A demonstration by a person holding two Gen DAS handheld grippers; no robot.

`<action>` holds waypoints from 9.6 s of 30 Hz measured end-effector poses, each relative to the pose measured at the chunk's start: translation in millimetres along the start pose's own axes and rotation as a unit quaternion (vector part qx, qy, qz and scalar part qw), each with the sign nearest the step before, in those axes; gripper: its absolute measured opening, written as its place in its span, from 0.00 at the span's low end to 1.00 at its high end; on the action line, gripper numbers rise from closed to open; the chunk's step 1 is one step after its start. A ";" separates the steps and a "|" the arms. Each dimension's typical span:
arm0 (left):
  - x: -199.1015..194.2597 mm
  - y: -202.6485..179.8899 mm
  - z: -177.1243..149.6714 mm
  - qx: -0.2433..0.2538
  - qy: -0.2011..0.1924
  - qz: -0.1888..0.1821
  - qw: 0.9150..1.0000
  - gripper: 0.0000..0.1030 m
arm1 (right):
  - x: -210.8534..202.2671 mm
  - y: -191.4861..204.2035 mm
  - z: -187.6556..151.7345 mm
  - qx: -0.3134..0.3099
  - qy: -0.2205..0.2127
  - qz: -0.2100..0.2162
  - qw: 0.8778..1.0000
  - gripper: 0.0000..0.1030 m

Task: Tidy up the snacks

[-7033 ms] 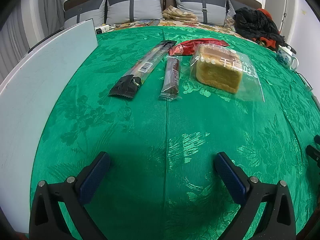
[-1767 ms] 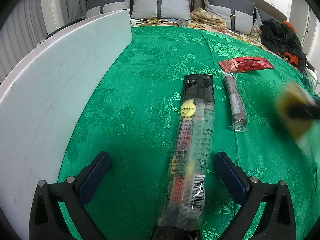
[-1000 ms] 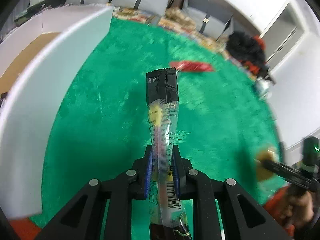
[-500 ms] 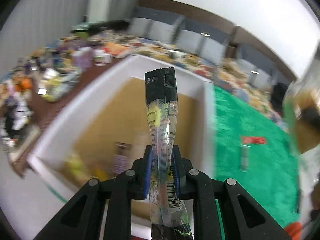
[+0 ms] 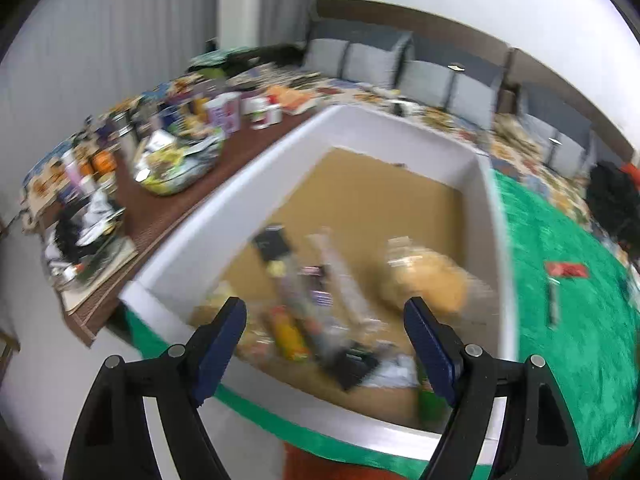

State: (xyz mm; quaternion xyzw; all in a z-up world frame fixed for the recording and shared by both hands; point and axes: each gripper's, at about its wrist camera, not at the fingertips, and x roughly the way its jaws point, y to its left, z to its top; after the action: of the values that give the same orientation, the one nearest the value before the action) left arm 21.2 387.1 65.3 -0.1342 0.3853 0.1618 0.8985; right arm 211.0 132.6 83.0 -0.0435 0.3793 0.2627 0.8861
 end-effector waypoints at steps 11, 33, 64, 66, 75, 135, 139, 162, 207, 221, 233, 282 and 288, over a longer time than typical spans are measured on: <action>-6.5 -200.1 -62.1 0.135 0.036 -0.162 0.977 0.98 | -59.9 -235.9 -226.5 0.075 0.086 -0.244 0.963 0.79; 120.7 -381.1 -140.9 0.218 0.069 -0.120 0.966 0.99 | -104.4 -332.6 -279.2 0.186 0.041 -0.266 0.945 0.90; 121.3 -382.0 -141.0 0.221 0.068 -0.115 0.966 1.00 | -104.4 -332.7 -279.3 0.187 0.041 -0.267 0.944 0.90; 121.2 -381.6 -141.0 0.221 0.068 -0.115 0.966 1.00 | -104.4 -332.7 -279.3 0.187 0.041 -0.267 0.944 0.90; 120.6 -378.7 -129.5 0.232 0.107 -0.131 0.958 1.00 | -104.3 -332.9 -279.4 0.187 0.041 -0.267 0.944 0.91; 156.0 -287.1 -90.2 0.176 0.065 -0.073 0.979 1.00 | -104.3 -333.4 -279.3 0.189 0.041 -0.269 0.943 0.91; 155.7 -286.8 -90.3 0.176 0.065 -0.073 0.979 1.00 | -104.2 -333.3 -279.3 0.189 0.041 -0.269 0.943 0.91; 155.9 -285.8 -90.2 0.176 0.065 -0.074 0.979 1.00 | 47.8 -231.5 -58.1 -0.204 0.151 -0.142 0.957 0.88; 156.3 -284.7 -90.7 0.175 0.065 -0.076 0.979 1.00 | -17.3 -164.5 -236.4 0.013 0.061 -0.116 0.991 0.82; 155.7 -284.0 -90.6 0.175 0.065 -0.076 0.979 1.00 | -12.5 -165.6 -234.3 0.013 0.062 -0.118 0.991 0.84; 155.7 -283.7 -90.6 0.175 0.065 -0.076 0.979 1.00 | -12.1 -165.6 -234.1 0.013 0.062 -0.118 0.991 0.84; 39.0 16.8 26.4 -0.047 0.027 -0.017 0.998 0.77 | 32.8 80.8 45.7 0.048 0.013 0.160 0.986 0.56; 24.5 8.8 16.4 0.009 -0.002 0.047 0.999 0.88 | 26.0 77.4 38.5 0.033 0.009 0.149 0.988 0.56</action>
State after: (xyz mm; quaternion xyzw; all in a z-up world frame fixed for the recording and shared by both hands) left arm 44.3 405.7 57.2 -0.1073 0.3905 0.2011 0.8919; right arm 212.3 221.0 101.7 0.0405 0.3982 0.3791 0.8343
